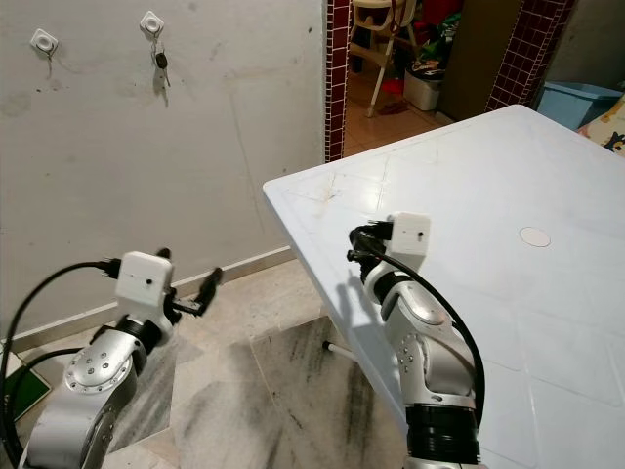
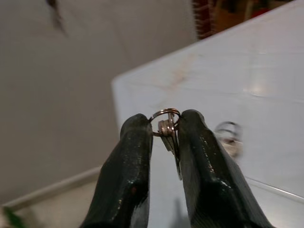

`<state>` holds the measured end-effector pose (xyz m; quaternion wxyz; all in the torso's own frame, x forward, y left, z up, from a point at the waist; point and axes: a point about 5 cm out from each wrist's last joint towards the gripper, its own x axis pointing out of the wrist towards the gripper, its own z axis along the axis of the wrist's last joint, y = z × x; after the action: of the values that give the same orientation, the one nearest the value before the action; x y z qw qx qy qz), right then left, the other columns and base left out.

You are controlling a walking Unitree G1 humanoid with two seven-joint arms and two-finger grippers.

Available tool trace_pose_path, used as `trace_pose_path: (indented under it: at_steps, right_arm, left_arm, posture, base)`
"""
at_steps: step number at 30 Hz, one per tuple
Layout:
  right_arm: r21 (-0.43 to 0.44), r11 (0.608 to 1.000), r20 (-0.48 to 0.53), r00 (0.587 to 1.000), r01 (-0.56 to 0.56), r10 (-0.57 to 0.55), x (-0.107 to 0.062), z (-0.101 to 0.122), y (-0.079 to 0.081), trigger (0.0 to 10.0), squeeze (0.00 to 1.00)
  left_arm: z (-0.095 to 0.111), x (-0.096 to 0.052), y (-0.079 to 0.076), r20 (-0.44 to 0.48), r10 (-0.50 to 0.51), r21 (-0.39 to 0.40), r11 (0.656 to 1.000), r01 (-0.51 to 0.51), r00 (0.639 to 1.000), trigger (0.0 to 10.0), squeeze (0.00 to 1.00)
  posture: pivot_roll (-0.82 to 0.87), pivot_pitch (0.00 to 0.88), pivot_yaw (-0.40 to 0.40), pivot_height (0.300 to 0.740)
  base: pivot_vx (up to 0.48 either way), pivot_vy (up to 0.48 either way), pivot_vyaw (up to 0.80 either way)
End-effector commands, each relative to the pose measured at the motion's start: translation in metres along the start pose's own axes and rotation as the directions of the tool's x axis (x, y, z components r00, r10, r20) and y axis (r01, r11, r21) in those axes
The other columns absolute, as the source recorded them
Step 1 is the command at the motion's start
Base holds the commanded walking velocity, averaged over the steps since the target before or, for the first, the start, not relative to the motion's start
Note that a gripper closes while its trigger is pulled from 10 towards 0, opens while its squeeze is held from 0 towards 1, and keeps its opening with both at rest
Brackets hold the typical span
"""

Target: Hang keys on a hook

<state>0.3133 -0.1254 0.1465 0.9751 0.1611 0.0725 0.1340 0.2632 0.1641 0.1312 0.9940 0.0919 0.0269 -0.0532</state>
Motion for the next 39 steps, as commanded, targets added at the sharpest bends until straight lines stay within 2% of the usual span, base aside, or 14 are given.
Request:
trace_pose_path:
  at_steps: [1, 2, 3, 5, 8, 9, 10, 11, 12, 17, 27, 31, 39]
  right_arm:
    - [0.043, 0.994, 0.067, 0.993, -0.096, 0.093, -0.001, 0.014, 0.015, 10.0, 0.00]
    - [0.123, 0.978, 0.071, 0.984, -0.169, 0.161, -0.002, 0.013, 0.025, 10.0, 0.00]
    - [0.163, 0.965, 0.073, 0.978, -0.204, 0.194, -0.002, 0.013, 0.029, 10.0, 0.00]
    - [0.201, 0.948, 0.073, 0.969, -0.246, 0.236, -0.003, 0.011, 0.036, 10.0, 0.00]
    - [0.174, 0.947, 0.066, 0.963, -0.270, 0.263, -0.004, 0.009, 0.042, 10.0, 0.00]
    - [0.114, 0.959, 0.059, 0.965, -0.261, 0.255, -0.004, 0.008, 0.042, 10.0, 0.00]
    - [0.114, 0.959, 0.059, 0.965, -0.261, 0.255, -0.004, 0.008, 0.042, 10.0, 0.00]
    - [0.038, 0.970, 0.059, 0.970, -0.239, 0.236, -0.004, 0.009, 0.040, 10.0, 0.00]
    - [0.011, 0.973, 0.059, 0.971, -0.231, 0.230, -0.005, 0.010, 0.040, 10.0, 0.00]
    - [-0.011, 0.976, 0.057, 0.974, -0.217, 0.217, -0.006, 0.010, 0.039, 10.0, 0.00]
    - [-0.050, 0.980, 0.052, 0.979, -0.192, 0.195, -0.005, 0.007, 0.037, 10.0, 0.00]
    - [-0.057, 0.982, 0.051, 0.981, -0.182, 0.185, -0.005, 0.006, 0.036, 10.0, 0.00]
    - [-0.067, 0.985, 0.047, 0.985, -0.160, 0.163, -0.005, 0.004, 0.033, 10.0, 0.00]
  left_arm:
    - [0.000, 0.001, 0.007, 0.004, 0.040, 0.020, 0.999, -0.040, 0.999, 10.0, 0.00]
    - [0.000, 0.001, 0.007, 0.006, 0.041, 0.021, 0.999, -0.041, 0.999, 10.0, 0.00]
    - [0.000, 0.001, 0.006, 0.007, 0.040, 0.022, 0.999, -0.040, 0.999, 10.0, 0.00]
    - [0.001, 0.002, 0.005, 0.011, 0.038, 0.024, 0.999, -0.038, 0.999, 10.0, 0.00]
    - [0.001, 0.001, 0.006, 0.021, 0.055, 0.033, 0.998, -0.056, 0.998, 10.0, 0.00]
    - [0.002, 0.000, 0.009, 0.028, 0.088, 0.056, 0.994, -0.090, 0.996, 10.0, 0.00]
    - [0.002, 0.000, 0.009, 0.028, 0.088, 0.056, 0.994, -0.090, 0.996, 10.0, 0.00]
    - [0.002, -0.001, 0.013, 0.033, 0.115, 0.072, 0.990, -0.117, 0.993, 10.0, 0.00]
    - [0.002, -0.002, 0.014, 0.033, 0.126, 0.073, 0.989, -0.128, 0.991, 10.0, 0.00]
    - [-0.004, -0.007, 0.017, 0.004, 0.147, 0.054, 0.988, -0.147, 0.989, 10.0, 0.00]
    - [-0.004, -0.003, 0.015, -0.005, 0.155, 0.036, 0.987, -0.155, 0.988, 10.0, 0.00]
    - [-0.004, -0.002, 0.015, -0.011, 0.155, 0.030, 0.988, -0.154, 0.988, 10.0, 0.00]
    - [-0.006, -0.002, 0.014, -0.021, 0.151, 0.030, 0.988, -0.150, 0.988, 10.0, 0.00]
  posture:
    - [0.04, 0.000, 0.034, 0.740]
    - [0.04, 0.000, 0.034, 0.740]
    - [0.05, 0.000, 0.032, 0.740]
    - [0.05, 0.000, 0.032, 0.740]
    - [0.05, 0.000, 0.032, 0.740]
    - [0.05, 0.000, 0.033, 0.740]
    - [0.05, 0.000, 0.033, 0.740]
    - [0.05, 0.000, 0.032, 0.740]
    - [0.05, 0.000, 0.033, 0.740]
    - [0.05, 0.000, 0.033, 0.740]
    - [0.05, 0.000, 0.034, 0.740]
    - [0.05, 0.000, 0.035, 0.740]
    - [0.05, 0.000, 0.035, 0.740]
  base:
    - [0.000, 0.000, 0.00]
    - [0.000, 0.000, 0.00]
    - [0.000, 0.000, 0.00]
    - [0.000, 0.000, 0.00]
    - [0.000, 0.000, 0.00]
    - [0.000, 0.000, 0.00]
    - [0.000, 0.000, 0.00]
    - [0.000, 0.000, 0.00]
    - [0.000, 0.000, 0.00]
    - [0.000, 0.000, 0.00]
    - [0.000, 0.000, 0.00]
    - [0.000, 0.294, 0.00]
    - [0.000, -0.109, 0.00]
